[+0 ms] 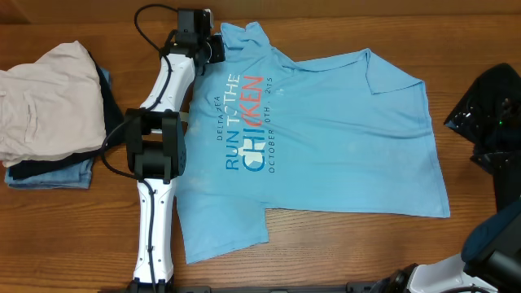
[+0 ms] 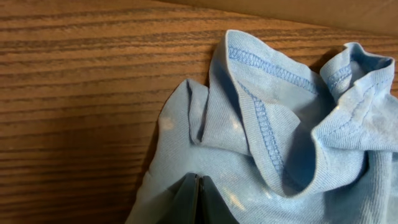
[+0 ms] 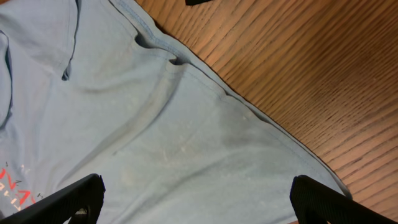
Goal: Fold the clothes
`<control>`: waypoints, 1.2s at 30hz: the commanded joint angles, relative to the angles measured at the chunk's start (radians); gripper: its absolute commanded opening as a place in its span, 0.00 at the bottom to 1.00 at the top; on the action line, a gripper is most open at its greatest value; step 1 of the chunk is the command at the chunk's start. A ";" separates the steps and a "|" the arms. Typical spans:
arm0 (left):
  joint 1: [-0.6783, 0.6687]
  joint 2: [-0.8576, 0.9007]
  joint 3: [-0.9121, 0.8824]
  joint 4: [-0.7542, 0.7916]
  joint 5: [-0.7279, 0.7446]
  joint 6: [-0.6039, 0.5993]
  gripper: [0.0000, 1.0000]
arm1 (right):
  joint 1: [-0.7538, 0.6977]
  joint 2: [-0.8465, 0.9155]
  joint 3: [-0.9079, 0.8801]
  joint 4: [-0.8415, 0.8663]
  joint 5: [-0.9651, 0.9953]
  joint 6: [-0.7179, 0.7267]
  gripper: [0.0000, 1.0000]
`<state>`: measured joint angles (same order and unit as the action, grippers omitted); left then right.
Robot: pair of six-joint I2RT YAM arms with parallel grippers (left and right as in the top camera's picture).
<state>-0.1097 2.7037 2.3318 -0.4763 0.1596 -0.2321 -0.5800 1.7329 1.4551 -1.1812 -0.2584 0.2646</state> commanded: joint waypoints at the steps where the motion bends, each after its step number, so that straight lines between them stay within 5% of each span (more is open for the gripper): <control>1: 0.006 0.048 -0.007 -0.091 -0.118 0.000 0.04 | 0.004 -0.005 0.028 0.003 -0.005 -0.003 1.00; 19: 0.033 -0.071 0.003 -0.188 -0.299 -0.008 0.04 | 0.004 -0.005 0.028 0.003 -0.005 -0.003 1.00; 21: 0.031 -0.132 0.028 -0.158 -0.297 -0.011 0.22 | 0.004 -0.005 0.028 0.003 -0.005 -0.003 1.00; 26: 0.029 -0.346 0.057 -0.188 -0.297 -0.119 0.30 | 0.004 -0.005 0.028 0.003 -0.005 -0.003 1.00; 28: 0.029 -0.459 0.057 -0.261 -0.296 -0.168 0.60 | 0.004 -0.005 0.028 0.003 -0.005 -0.003 1.00; 34: 0.029 -0.649 0.057 -0.490 -0.245 -0.221 1.00 | 0.004 -0.005 0.028 0.003 -0.005 -0.003 1.00; 36: 0.029 -0.667 0.057 -0.537 -0.245 -0.221 1.00 | 0.004 -0.005 0.028 0.031 -0.005 -0.003 1.00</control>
<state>-0.0834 2.0480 2.3863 -0.9676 -0.1009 -0.4335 -0.5797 1.7329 1.4551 -1.1816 -0.2584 0.2649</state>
